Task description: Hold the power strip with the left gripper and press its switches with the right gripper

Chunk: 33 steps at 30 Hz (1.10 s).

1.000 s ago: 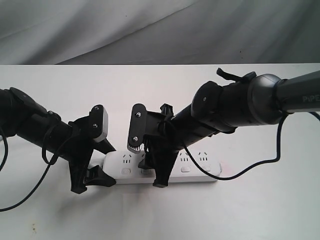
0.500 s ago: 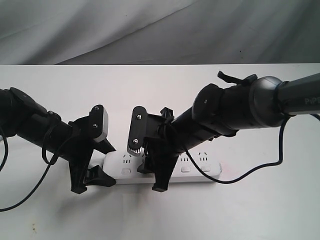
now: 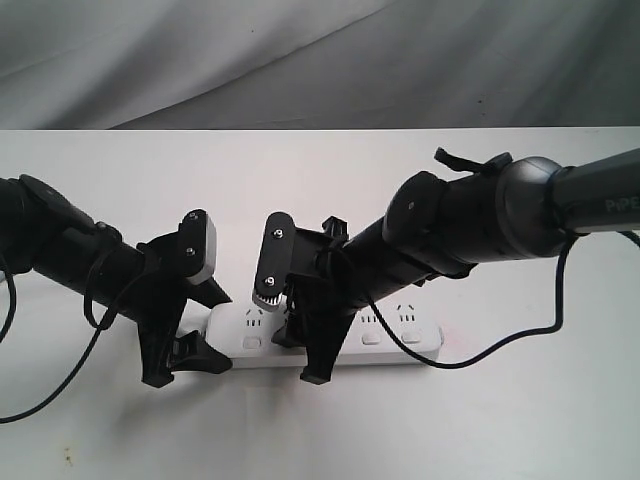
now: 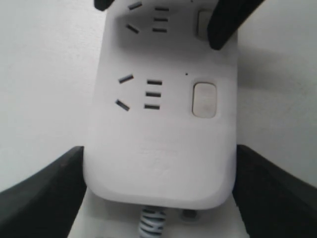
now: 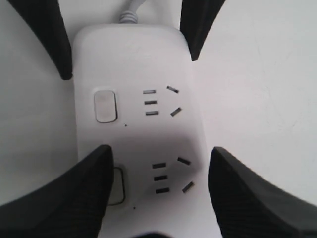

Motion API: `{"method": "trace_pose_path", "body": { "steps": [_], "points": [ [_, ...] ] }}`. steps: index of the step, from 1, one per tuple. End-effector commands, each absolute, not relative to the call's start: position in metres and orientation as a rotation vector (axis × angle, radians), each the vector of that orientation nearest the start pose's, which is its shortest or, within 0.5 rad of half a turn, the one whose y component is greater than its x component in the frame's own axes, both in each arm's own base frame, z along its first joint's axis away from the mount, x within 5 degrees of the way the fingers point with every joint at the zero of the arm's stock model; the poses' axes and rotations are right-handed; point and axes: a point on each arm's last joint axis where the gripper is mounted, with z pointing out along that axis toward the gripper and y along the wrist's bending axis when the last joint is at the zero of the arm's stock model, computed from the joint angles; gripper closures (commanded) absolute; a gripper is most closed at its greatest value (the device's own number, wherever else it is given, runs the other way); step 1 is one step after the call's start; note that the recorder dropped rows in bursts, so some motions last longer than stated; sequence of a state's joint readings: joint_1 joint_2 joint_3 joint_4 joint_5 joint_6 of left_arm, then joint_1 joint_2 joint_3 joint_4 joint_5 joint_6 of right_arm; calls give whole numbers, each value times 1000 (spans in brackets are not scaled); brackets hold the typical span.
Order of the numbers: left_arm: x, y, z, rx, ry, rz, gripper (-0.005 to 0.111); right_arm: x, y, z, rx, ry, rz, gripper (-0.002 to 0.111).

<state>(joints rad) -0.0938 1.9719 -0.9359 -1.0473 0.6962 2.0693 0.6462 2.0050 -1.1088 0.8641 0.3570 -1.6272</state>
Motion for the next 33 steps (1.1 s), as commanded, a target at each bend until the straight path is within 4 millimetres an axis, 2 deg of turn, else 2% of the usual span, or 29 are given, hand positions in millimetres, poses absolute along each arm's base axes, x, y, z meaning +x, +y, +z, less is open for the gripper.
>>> {"method": "trace_pose_path", "body": {
  "steps": [1,5,11,16,25,33],
  "points": [
    [320,-81,103,1593,2062,-543,39,291,245,106,-1861,1870,261,54],
    [320,-81,103,1593,2062,-543,39,292,245,121,-1835,1837,243,54],
    [320,-81,103,1591,2064,-543,39,291,244,155,-1784,1764,218,54],
    [320,-81,103,1591,2064,-543,39,290,243,171,-1761,1730,207,54],
    [320,-81,103,1593,2063,-543,39,289,242,177,-1743,1732,215,54],
    [320,-81,103,1590,2066,-544,39,292,227,169,-1725,1802,229,54]
  ]
}}
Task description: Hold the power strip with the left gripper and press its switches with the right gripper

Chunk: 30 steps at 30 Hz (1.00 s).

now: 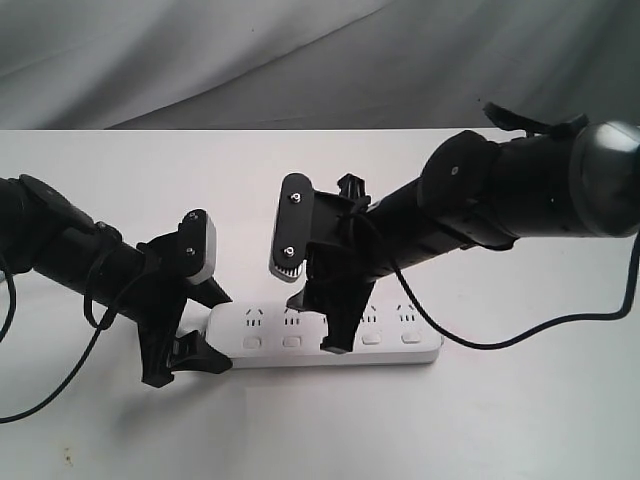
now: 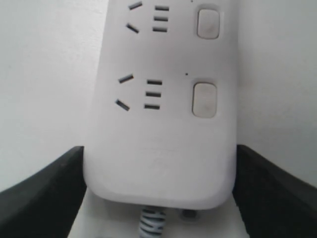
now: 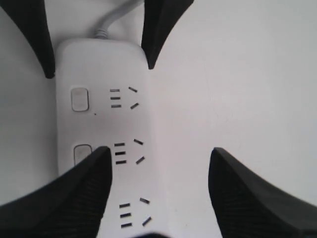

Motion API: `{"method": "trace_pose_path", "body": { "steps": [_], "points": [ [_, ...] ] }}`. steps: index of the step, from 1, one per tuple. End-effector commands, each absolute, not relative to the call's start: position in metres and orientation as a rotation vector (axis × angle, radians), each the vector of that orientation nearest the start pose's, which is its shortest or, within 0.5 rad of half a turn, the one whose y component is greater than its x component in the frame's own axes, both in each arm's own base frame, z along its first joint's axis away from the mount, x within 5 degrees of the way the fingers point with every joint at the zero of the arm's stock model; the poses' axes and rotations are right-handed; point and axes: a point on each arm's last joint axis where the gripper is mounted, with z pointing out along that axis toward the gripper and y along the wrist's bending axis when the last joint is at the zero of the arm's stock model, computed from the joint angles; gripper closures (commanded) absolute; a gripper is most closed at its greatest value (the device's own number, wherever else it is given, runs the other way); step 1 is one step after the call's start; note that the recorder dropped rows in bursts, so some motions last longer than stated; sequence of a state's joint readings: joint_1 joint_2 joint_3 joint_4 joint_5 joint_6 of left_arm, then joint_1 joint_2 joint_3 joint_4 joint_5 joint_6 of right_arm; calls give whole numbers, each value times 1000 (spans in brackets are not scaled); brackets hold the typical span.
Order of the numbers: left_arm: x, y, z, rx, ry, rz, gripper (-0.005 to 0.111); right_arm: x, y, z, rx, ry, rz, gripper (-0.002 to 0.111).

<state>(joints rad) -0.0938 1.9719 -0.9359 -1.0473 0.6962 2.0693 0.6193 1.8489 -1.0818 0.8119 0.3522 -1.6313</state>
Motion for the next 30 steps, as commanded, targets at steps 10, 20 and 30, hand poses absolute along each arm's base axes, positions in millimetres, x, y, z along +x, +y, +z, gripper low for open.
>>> {"method": "trace_pose_path", "body": {
  "steps": [10,20,30],
  "points": [
    [320,-81,103,1590,2066,-544,39,281,215,150,-1741,1869,216,54],
    [320,-81,103,1593,2062,-543,39,286,214,149,-1713,1858,159,54],
    [320,-81,103,1591,2065,-544,39,286,214,139,-1739,1878,179,54]
  ]
}}
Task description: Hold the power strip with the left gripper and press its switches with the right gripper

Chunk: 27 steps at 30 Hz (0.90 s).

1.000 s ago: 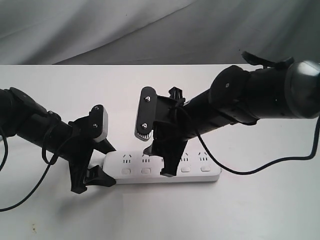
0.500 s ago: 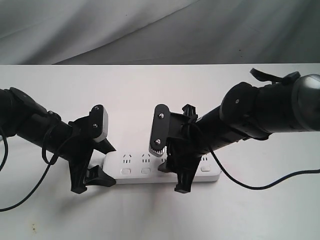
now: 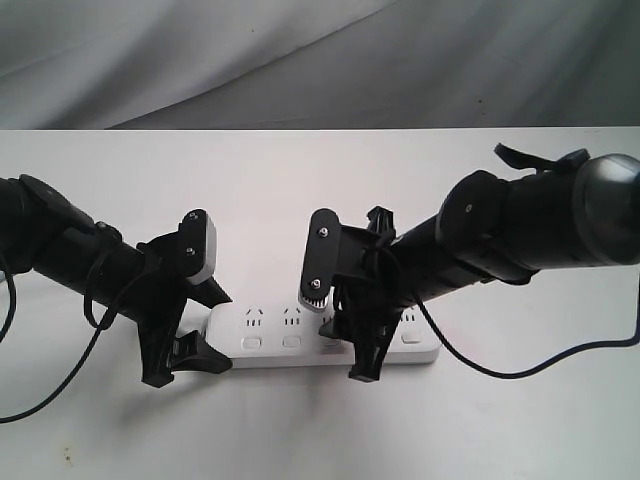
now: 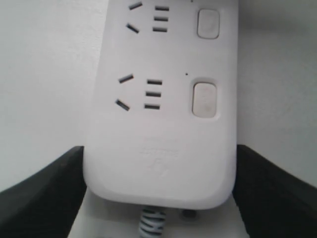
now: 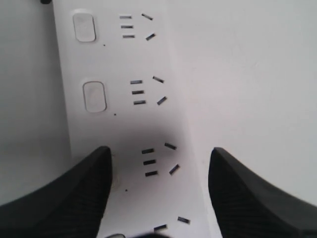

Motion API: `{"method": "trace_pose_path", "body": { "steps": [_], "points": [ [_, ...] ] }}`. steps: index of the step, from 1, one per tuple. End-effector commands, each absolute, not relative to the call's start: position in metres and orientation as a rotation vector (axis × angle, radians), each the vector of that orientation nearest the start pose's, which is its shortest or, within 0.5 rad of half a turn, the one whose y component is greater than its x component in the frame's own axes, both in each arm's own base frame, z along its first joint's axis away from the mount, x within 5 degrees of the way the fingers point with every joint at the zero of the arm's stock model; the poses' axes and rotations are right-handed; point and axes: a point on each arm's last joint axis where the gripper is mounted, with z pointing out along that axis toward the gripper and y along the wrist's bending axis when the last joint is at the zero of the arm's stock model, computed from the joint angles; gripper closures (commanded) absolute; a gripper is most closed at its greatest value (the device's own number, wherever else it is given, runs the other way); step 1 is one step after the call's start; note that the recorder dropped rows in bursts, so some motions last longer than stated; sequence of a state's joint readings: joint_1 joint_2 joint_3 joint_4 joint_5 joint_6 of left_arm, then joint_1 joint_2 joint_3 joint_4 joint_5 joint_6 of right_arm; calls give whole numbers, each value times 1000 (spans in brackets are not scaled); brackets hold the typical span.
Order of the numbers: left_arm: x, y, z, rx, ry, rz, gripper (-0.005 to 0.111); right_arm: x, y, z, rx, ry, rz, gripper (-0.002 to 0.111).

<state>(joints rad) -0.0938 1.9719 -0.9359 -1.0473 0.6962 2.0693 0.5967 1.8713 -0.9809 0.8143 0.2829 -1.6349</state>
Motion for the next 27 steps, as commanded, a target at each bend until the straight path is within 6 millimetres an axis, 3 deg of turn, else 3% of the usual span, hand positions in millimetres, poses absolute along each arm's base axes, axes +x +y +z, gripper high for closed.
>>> {"method": "trace_pose_path", "body": {
  "steps": [1,20,27],
  "points": [
    [320,-81,103,1591,2065,-544,39,286,214,138,-1740,1880,179,54],
    [320,-81,103,1594,2062,-543,39,285,215,123,-1769,1913,195,54],
    [320,-81,103,1591,2064,-543,39,285,215,108,-1793,1949,212,54]
  ]
}}
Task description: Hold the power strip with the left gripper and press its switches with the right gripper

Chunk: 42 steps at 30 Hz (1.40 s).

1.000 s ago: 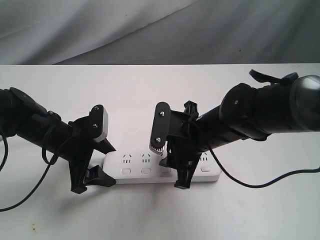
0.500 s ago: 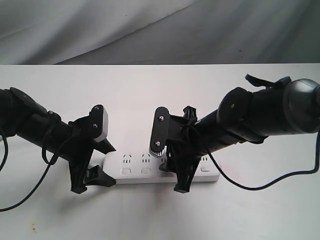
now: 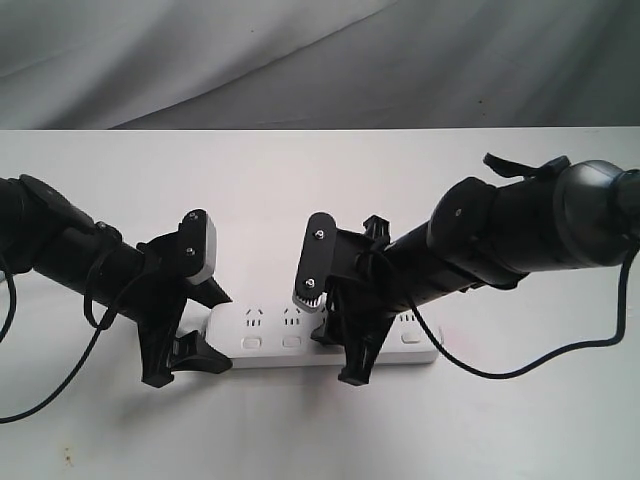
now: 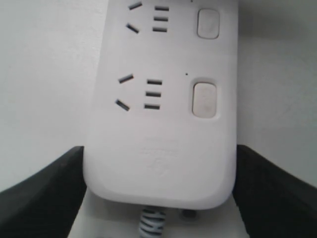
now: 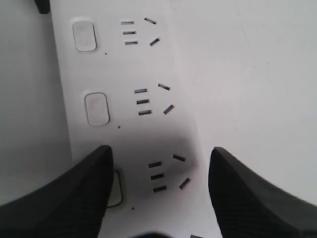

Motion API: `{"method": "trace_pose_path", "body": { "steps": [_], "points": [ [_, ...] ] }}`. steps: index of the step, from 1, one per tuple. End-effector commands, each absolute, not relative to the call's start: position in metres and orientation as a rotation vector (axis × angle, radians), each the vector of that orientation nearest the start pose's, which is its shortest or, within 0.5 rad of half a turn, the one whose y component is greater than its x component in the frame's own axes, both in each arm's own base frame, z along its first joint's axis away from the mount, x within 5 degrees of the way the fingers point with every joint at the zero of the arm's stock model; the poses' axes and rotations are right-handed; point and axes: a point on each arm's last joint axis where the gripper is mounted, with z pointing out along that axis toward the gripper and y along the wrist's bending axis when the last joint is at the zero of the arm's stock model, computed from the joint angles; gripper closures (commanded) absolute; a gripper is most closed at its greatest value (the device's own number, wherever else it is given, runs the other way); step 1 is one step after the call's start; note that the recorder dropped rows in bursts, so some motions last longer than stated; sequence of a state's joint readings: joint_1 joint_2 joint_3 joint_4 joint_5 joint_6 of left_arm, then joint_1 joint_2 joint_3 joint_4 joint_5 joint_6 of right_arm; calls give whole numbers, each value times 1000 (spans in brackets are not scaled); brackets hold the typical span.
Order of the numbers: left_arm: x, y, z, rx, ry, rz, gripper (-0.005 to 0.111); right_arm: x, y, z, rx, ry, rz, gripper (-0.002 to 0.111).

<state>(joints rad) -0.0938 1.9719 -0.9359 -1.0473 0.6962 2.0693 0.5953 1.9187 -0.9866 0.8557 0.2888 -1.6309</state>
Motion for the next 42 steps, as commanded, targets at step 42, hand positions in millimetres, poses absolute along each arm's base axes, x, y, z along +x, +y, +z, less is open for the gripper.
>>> {"method": "trace_pose_path", "body": {
  "steps": [42],
  "points": [
    [320,-81,103,1590,2065,-544,39,282,178,155,-1640,1928,121,54]
  ]
}}
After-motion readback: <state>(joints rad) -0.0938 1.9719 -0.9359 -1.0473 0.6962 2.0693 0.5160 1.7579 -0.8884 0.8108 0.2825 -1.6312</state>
